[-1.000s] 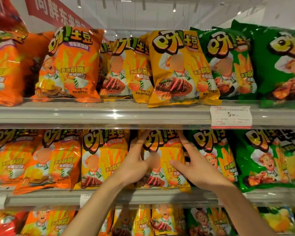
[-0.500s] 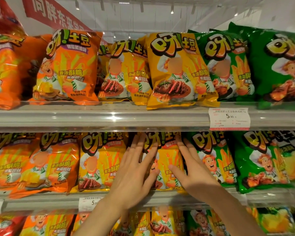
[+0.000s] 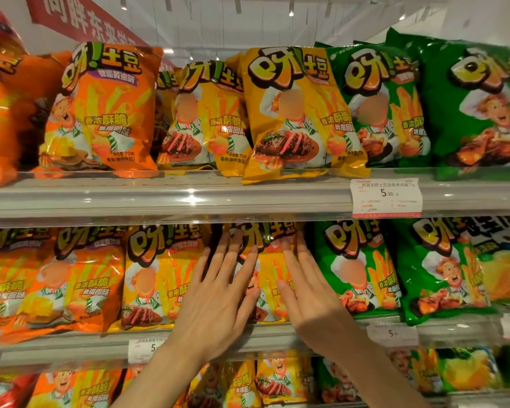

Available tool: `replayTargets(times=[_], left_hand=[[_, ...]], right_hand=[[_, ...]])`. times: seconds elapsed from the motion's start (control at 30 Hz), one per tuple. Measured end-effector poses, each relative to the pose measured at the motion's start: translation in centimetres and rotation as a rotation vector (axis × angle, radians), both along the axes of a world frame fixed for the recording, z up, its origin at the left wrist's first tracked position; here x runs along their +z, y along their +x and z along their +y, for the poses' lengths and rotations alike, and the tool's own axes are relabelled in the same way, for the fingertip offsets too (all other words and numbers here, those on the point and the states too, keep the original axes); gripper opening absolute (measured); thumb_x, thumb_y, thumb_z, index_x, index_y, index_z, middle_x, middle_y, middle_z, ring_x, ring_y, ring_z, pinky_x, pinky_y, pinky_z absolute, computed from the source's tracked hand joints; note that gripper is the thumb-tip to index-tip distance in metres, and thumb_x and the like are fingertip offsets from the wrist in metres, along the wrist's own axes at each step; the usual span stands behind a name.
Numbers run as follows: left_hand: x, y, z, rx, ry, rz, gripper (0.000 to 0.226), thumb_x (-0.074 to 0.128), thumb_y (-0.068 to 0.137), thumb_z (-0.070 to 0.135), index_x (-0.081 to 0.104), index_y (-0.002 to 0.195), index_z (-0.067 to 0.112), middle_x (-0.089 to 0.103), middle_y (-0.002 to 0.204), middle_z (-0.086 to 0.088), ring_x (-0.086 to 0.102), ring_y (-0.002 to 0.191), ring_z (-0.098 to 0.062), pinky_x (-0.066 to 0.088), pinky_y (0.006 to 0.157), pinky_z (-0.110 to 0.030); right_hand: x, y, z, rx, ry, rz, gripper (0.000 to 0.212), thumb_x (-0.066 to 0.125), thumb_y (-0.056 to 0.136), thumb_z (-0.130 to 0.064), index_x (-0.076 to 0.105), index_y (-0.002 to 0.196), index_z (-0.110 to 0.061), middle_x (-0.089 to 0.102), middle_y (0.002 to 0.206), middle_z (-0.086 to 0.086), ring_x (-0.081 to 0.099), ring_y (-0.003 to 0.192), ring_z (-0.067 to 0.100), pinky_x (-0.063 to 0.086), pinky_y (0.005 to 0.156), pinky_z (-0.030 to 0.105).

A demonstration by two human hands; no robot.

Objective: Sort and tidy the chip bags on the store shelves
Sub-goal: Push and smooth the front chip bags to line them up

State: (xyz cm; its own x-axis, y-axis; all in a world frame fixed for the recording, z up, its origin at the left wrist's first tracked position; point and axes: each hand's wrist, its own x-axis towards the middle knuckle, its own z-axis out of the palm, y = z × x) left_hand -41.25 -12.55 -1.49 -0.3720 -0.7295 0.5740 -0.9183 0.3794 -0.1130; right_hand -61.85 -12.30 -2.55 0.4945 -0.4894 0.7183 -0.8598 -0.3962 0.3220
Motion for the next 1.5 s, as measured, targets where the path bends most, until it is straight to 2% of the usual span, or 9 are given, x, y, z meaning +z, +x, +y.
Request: replayTargets(times=[0.37, 0.5, 0.73, 0.9, 1.03, 1.2, 1.37, 1.43, 1.5], left_hand=[[0.2, -6.3, 1.8, -0.141, -0.055, 0.191, 0.064, 0.047, 0.101, 0.041, 0.027, 0.159, 0.022, 0.027, 0.163, -0.01, 0.028, 0.149, -0.028, 0.025, 0.119, -0.044], [0.8, -10.2, 1.2, -0.138, -0.034, 0.051, 0.064, 0.047, 0.1, 0.043, 0.028, 0.158, 0.024, 0.032, 0.161, -0.011, 0.035, 0.145, -0.031, 0.02, 0.12, -0.047], [1.6, -13.3, -1.8, -0.135, 0.003, -0.173, 0.07, 0.027, 0.103, 0.061, 0.014, 0.161, 0.026, 0.011, 0.169, -0.007, 0.011, 0.155, -0.025, 0.014, 0.122, -0.054], [1.6, -13.1, -2.0, -0.102, 0.005, -0.221, 0.071, 0.026, 0.102, 0.064, 0.011, 0.161, 0.027, 0.008, 0.169, -0.007, 0.009, 0.156, -0.025, 0.011, 0.122, -0.054], [2.1, -12.9, -1.8, -0.109, -0.007, -0.198, 0.069, 0.029, 0.102, 0.062, 0.019, 0.16, 0.026, 0.014, 0.168, -0.007, 0.015, 0.154, -0.025, 0.01, 0.121, -0.053], [2.6, -12.6, -1.7, -0.109, -0.012, -0.202, 0.071, 0.03, 0.1, 0.067, 0.029, 0.158, 0.026, 0.029, 0.164, -0.01, 0.024, 0.152, -0.025, 0.01, 0.121, -0.054], [3.2, -12.2, -2.4, -0.145, -0.089, -0.196, 0.076, 0.042, 0.088, 0.075, 0.047, 0.146, 0.024, 0.063, 0.135, -0.007, 0.06, 0.126, -0.026, 0.025, 0.114, -0.049], [3.6, -12.2, -3.0, -0.14, -0.088, -0.197, 0.085, 0.042, 0.083, 0.081, 0.049, 0.146, 0.024, 0.067, 0.13, -0.006, 0.065, 0.118, -0.026, 0.036, 0.113, -0.049], [3.7, -12.2, -3.5, -0.147, -0.079, -0.2, 0.092, 0.041, 0.079, 0.085, 0.047, 0.147, 0.023, 0.066, 0.132, -0.007, 0.066, 0.118, -0.028, 0.035, 0.113, -0.051]], right_hand=[[1.9, -7.0, 0.8, 0.016, -0.032, -0.341, 0.04, 0.051, 0.095, -0.011, 0.051, 0.132, 0.004, 0.045, 0.14, 0.024, 0.05, 0.126, 0.047, 0.04, 0.106, 0.057], [0.1, -11.1, -0.2, -0.109, -0.007, -0.175, 0.038, 0.041, 0.1, -0.01, 0.055, 0.131, 0.008, 0.044, 0.145, 0.031, 0.036, 0.137, 0.053, 0.028, 0.117, 0.055], [-1.6, -13.6, -1.1, -0.141, 0.137, -0.041, 0.043, 0.027, 0.11, -0.013, 0.047, 0.136, 0.015, 0.032, 0.15, 0.038, 0.028, 0.141, 0.056, 0.035, 0.112, 0.06], [-1.3, -12.4, -1.2, -0.17, 0.22, -0.227, 0.058, 0.009, 0.11, -0.027, 0.035, 0.147, 0.01, 0.031, 0.153, 0.033, 0.03, 0.143, 0.048, 0.03, 0.114, 0.053], [-1.3, -11.5, -0.8, -0.056, 0.062, -0.338, 0.05, 0.024, 0.108, -0.027, 0.04, 0.141, 0.007, 0.047, 0.145, 0.028, 0.039, 0.138, 0.043, 0.035, 0.108, 0.049], [-1.6, -12.7, -0.9, -0.047, 0.218, -0.296, 0.053, 0.033, 0.106, -0.031, 0.041, 0.147, 0.0, 0.028, 0.157, 0.022, 0.018, 0.149, 0.036, 0.025, 0.119, 0.049], [2.7, -15.0, 0.5, -0.154, 0.349, -0.126, 0.102, 0.079, 0.079, -0.045, 0.021, 0.156, -0.009, 0.028, 0.161, 0.011, 0.034, 0.144, 0.03, 0.042, 0.109, 0.042], [5.3, -15.0, 0.3, -0.217, 0.463, -0.014, 0.116, 0.073, 0.081, -0.054, -0.001, 0.157, -0.007, 0.004, 0.164, 0.004, 0.01, 0.15, 0.026, 0.031, 0.118, 0.045], [7.3, -14.3, 0.4, -0.318, 0.449, 0.094, 0.124, 0.075, 0.063, -0.073, 0.028, 0.153, -0.001, 0.029, 0.159, 0.014, 0.027, 0.146, 0.027, 0.034, 0.111, 0.043]])
